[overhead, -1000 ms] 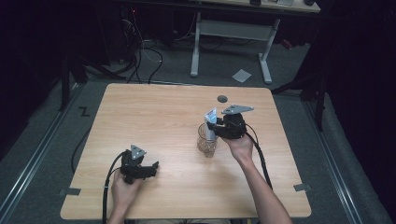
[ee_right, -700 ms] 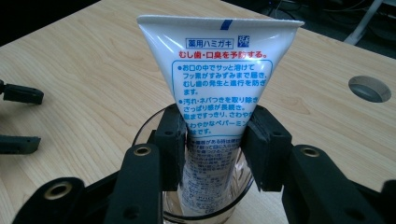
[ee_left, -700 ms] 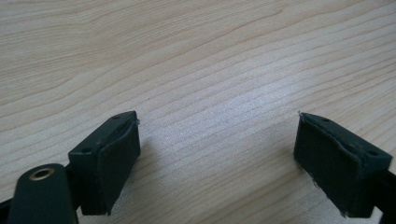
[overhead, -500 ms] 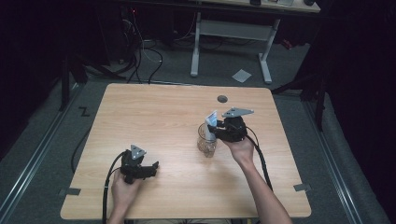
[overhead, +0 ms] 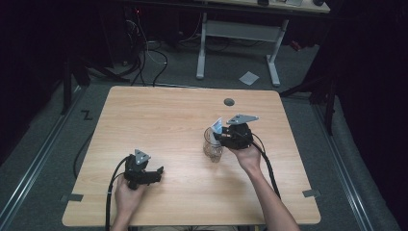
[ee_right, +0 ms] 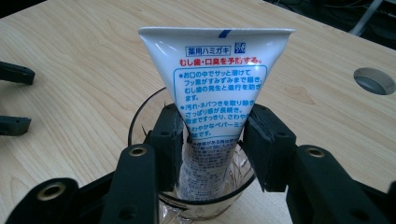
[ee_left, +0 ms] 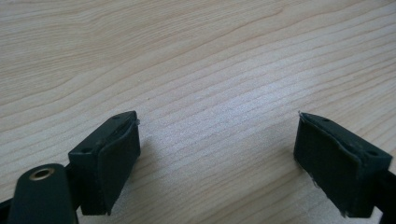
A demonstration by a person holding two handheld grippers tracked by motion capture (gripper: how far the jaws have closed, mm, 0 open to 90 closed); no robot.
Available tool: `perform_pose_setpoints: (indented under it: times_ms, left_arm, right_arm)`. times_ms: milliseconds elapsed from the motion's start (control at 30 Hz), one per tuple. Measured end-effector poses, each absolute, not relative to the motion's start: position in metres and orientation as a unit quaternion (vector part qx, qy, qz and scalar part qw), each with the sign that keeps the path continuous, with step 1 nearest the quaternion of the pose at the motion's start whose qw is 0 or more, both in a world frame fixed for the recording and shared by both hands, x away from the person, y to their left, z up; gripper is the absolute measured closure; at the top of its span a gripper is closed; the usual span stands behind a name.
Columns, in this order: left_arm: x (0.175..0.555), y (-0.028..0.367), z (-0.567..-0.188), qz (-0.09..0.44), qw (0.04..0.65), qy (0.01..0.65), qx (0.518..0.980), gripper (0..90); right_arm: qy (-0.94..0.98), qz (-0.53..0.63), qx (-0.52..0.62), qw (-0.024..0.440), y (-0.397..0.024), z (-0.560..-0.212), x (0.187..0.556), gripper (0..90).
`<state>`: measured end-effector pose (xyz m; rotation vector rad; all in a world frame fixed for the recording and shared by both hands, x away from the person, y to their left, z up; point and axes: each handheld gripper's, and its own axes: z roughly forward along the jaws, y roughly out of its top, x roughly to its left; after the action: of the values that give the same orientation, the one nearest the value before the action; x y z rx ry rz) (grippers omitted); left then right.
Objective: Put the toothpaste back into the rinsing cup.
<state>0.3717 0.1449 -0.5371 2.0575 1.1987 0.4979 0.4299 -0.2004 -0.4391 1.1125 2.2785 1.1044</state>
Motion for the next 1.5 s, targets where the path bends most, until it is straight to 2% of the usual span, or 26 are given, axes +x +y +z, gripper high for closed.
perform_pose_setpoints:
  times_ms: [1033, 1500]
  left_arm:
    - [0.372, 0.145, -0.537, 0.192, 0.347, 0.462, 0.793, 14.8]
    - [0.372, 0.145, -0.537, 0.192, 0.347, 0.462, 0.793, 14.8]
  right_arm:
    - [0.800, 0.421, 0.388, 0.179, -0.213, -0.430, 0.415, 39.3]
    - [0.789, 0.433, 0.393, 0.186, -0.225, -0.428, 0.407, 38.4]
